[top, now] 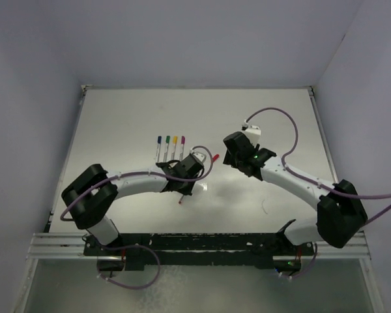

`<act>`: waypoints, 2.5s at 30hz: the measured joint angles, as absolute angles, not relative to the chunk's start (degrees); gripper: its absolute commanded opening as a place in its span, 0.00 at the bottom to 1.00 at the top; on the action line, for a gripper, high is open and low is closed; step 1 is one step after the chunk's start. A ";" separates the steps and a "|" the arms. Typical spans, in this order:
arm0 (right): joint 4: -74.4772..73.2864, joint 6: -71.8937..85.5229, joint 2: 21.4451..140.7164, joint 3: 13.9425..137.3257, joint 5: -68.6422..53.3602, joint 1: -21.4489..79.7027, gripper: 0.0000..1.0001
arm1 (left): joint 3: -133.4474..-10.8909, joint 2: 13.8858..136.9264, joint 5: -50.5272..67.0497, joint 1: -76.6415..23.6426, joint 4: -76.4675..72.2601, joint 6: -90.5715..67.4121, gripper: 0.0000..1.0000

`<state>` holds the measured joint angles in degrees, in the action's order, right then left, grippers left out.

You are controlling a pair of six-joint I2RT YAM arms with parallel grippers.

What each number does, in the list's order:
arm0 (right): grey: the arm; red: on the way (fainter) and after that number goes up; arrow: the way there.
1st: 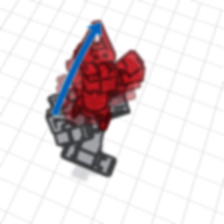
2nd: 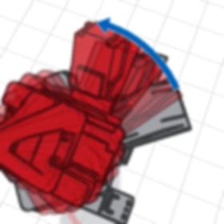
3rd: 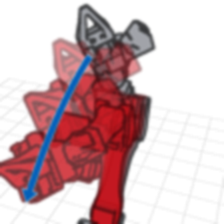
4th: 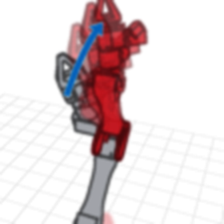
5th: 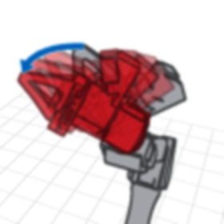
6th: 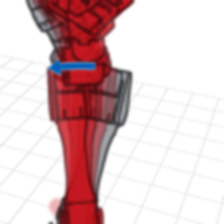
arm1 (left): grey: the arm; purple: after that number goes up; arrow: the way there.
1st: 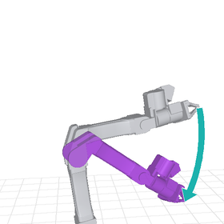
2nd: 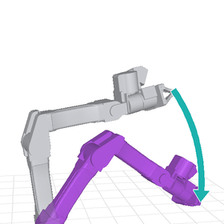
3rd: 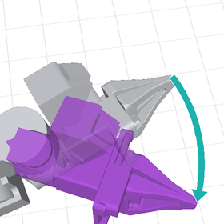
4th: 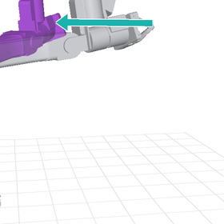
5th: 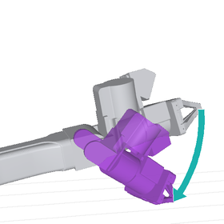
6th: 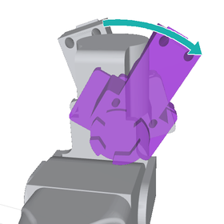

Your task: Insert the pens into the pen caps

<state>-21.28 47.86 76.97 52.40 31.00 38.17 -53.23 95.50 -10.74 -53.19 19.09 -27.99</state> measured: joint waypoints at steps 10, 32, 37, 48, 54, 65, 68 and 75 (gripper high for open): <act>-17.54 48.66 91.11 60.40 24.45 38.17 0.55 | -51.09 83.74 -11.57 -52.88 23.83 -27.99 0.00; -16.12 53.65 104.57 68.86 23.22 38.20 0.44 | -48.95 81.38 -13.98 -52.88 25.56 -28.53 0.00; -16.36 54.11 107.31 71.20 23.18 38.20 0.44 | -48.82 81.38 -14.02 -52.88 25.54 -28.53 0.00; -17.76 55.16 110.50 72.16 23.24 38.20 0.42 | -48.82 81.38 -14.17 -52.62 25.34 -28.51 0.00; -18.00 55.53 110.96 72.60 24.08 38.20 0.42 | -48.82 81.38 -14.17 -52.49 25.23 -28.51 0.00; -20.12 56.03 113.21 75.59 26.52 38.20 0.35 | -48.82 81.43 -14.11 -52.47 24.84 -28.49 0.00; -21.47 56.38 113.95 76.69 27.05 38.20 0.34 | -48.82 81.43 -14.09 -52.45 24.82 -28.49 0.00; -23.81 56.42 114.69 77.67 28.21 38.24 0.07 | -48.82 81.43 -13.93 -52.45 24.73 -28.49 0.00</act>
